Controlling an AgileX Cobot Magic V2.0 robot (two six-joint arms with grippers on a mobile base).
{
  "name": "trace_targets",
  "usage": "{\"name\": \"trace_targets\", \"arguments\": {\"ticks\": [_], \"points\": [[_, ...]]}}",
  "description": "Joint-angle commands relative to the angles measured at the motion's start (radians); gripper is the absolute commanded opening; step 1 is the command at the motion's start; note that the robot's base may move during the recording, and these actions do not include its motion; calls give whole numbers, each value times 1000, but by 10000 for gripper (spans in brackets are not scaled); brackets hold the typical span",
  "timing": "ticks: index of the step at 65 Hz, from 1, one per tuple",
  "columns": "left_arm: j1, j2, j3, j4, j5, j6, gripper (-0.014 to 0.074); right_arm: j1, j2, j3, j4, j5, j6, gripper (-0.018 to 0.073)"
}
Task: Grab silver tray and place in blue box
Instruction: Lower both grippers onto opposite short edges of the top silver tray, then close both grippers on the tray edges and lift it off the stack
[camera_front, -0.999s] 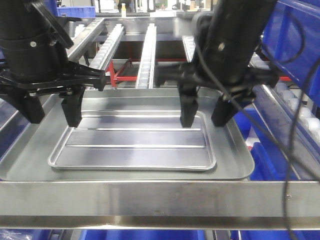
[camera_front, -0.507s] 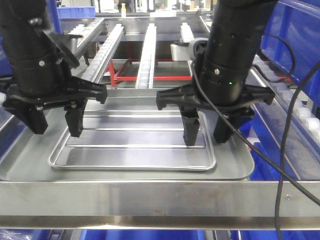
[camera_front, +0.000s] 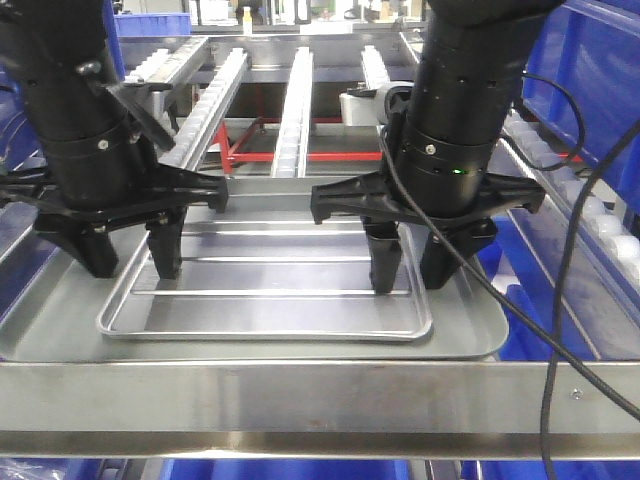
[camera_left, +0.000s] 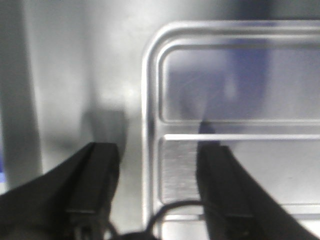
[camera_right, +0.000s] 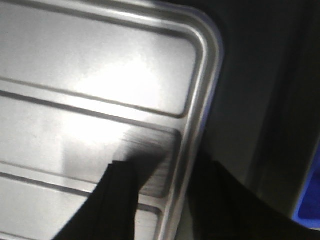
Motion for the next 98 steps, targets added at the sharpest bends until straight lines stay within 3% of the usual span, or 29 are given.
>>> {"name": "trace_targets", "arguments": {"ticks": [1, 7, 16, 21, 32, 54, 64, 82, 98], "points": [[1, -19, -20, -3, 11, -10, 202, -6, -41, -31, -16, -40, -1, 295], [1, -15, -20, -3, 14, -10, 143, -6, -41, -31, -16, -43, -1, 238], [1, -15, -20, -3, 14, -10, -25, -6, -41, -31, -21, -50, -1, 41], [1, -15, -25, -3, 17, -10, -116, -6, -41, -31, -27, -54, -1, 61], [-1, -37, -51, 8, 71, -10, -97, -6, -63, -31, -29, -35, -1, 57], [-24, -265, -55, 63, 172, -8, -97, -3, -251, -31, -49, 55, -1, 57], [-103, -370, -57, 67, 267, -10, -97, 0, -376, -31, -64, 158, -1, 57], [-222, -388, -135, 88, 362, -57, -97, 0, -493, -31, -64, 246, -1, 57], [-257, -388, -231, 127, 387, -91, -97, 0, -529, -31, -64, 278, -1, 57]]}}
